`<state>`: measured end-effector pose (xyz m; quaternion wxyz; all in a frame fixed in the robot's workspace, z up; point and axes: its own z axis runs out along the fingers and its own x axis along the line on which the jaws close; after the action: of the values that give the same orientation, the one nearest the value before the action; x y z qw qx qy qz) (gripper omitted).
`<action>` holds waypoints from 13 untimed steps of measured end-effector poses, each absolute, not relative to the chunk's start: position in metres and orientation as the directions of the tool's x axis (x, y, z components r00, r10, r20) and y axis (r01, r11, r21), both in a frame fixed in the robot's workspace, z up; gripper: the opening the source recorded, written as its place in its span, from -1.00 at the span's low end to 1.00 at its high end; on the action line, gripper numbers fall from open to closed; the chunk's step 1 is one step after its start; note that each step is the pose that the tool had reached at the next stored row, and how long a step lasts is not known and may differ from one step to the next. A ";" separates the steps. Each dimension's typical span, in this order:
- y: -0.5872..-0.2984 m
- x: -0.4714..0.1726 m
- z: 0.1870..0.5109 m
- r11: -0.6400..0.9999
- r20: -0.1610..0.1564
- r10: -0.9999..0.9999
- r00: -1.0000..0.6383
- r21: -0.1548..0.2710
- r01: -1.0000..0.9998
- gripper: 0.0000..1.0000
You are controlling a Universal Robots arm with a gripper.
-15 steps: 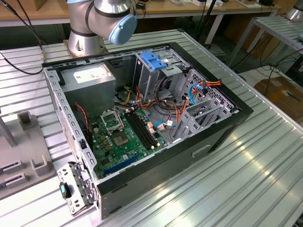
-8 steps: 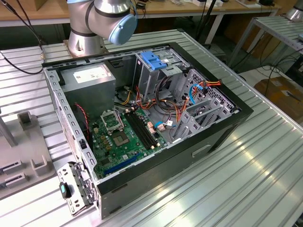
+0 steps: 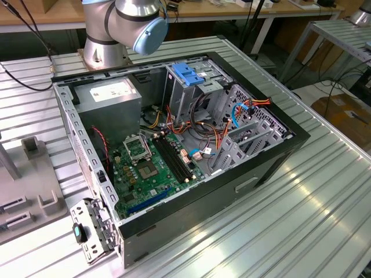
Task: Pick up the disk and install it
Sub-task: 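Pick up the disk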
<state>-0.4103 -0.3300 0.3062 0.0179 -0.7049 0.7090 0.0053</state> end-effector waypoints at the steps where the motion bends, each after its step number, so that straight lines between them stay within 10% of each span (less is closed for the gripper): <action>1: -0.330 -0.410 0.306 0.006 -0.033 -0.999 -0.005 -0.018 -1.000 -0.30; 13: -0.330 -0.410 0.313 0.006 -0.033 -0.999 -0.005 -0.018 -1.000 -0.30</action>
<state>-0.4103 -0.3300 0.3132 0.0179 -0.7050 0.7090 0.0053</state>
